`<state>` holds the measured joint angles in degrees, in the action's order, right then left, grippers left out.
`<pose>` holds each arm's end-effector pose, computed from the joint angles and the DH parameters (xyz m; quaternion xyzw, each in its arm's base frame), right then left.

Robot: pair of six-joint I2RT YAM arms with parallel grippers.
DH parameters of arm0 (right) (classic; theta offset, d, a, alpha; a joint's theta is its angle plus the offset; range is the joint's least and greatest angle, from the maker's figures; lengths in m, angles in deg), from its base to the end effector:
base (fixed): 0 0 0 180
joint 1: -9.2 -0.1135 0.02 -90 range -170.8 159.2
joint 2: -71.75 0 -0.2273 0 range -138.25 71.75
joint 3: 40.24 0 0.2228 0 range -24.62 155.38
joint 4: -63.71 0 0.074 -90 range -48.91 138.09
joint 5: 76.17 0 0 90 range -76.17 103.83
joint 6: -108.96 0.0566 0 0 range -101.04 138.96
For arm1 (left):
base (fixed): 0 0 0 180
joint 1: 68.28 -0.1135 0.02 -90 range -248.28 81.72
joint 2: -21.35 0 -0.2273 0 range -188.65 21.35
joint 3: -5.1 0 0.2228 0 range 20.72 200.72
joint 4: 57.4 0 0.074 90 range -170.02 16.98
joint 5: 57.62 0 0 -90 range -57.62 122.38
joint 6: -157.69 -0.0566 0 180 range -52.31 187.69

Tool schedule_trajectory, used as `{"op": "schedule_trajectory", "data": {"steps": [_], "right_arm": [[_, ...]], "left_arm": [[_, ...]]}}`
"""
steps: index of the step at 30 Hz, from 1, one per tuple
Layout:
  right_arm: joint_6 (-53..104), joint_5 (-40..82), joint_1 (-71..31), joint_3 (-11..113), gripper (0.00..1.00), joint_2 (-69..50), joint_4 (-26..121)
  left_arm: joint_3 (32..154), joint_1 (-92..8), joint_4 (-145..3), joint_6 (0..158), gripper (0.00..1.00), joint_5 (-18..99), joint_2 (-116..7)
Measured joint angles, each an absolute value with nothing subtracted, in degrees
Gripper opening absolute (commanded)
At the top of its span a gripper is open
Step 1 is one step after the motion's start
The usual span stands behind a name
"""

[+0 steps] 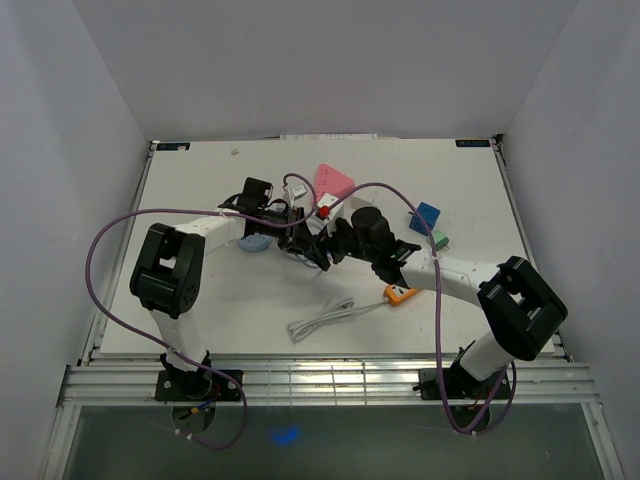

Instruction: Insert the plug

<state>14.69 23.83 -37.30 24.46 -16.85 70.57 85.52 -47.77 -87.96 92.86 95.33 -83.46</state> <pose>0.2284 0.2550 0.2124 -0.3902 0.7015 0.2787 0.5273 0.2992 -0.1657 0.1596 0.1240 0.8190 -0.5585 0.0434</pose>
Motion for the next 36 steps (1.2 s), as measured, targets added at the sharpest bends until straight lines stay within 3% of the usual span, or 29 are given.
{"op": "schedule_trajectory", "data": {"steps": [1, 2, 4, 11, 14, 23, 36], "right_arm": [[14.73, 23.87, -37.28, 24.46, 0.46, -16.85, 70.59], [14.73, 23.87, -37.28, 24.48, 0.47, -16.85, 70.59], [14.71, 23.87, -37.28, 24.50, 0.51, -16.85, 70.59], [15.10, 23.61, -37.33, 24.46, 0.92, -16.85, 70.83], [15.12, 23.17, -37.33, 23.78, 0.98, -16.41, 72.39], [15.58, 21.40, -37.33, 20.04, 0.92, -11.54, 75.05], [18.45, 9.82, -37.26, 10.77, 0.95, -2.16, 81.61]], "left_arm": [[85.56, -47.75, -87.99, 92.66, 0.14, 95.31, -83.46], [85.60, -47.77, -88.03, 92.56, 0.00, 95.44, -83.46], [85.60, -47.77, -88.03, 92.38, 0.00, 95.44, -83.46], [85.71, -47.71, -88.25, 92.12, 0.00, 94.74, -83.46], [86.19, -47.68, -89.71, 91.88, 0.00, 93.48, -83.46], [87.83, -48.93, -92.55, 90.57, 0.00, 89.94, -83.46], [89.41, -53.39, -96.38, 86.44, 0.00, 79.79, -79.73]]}}
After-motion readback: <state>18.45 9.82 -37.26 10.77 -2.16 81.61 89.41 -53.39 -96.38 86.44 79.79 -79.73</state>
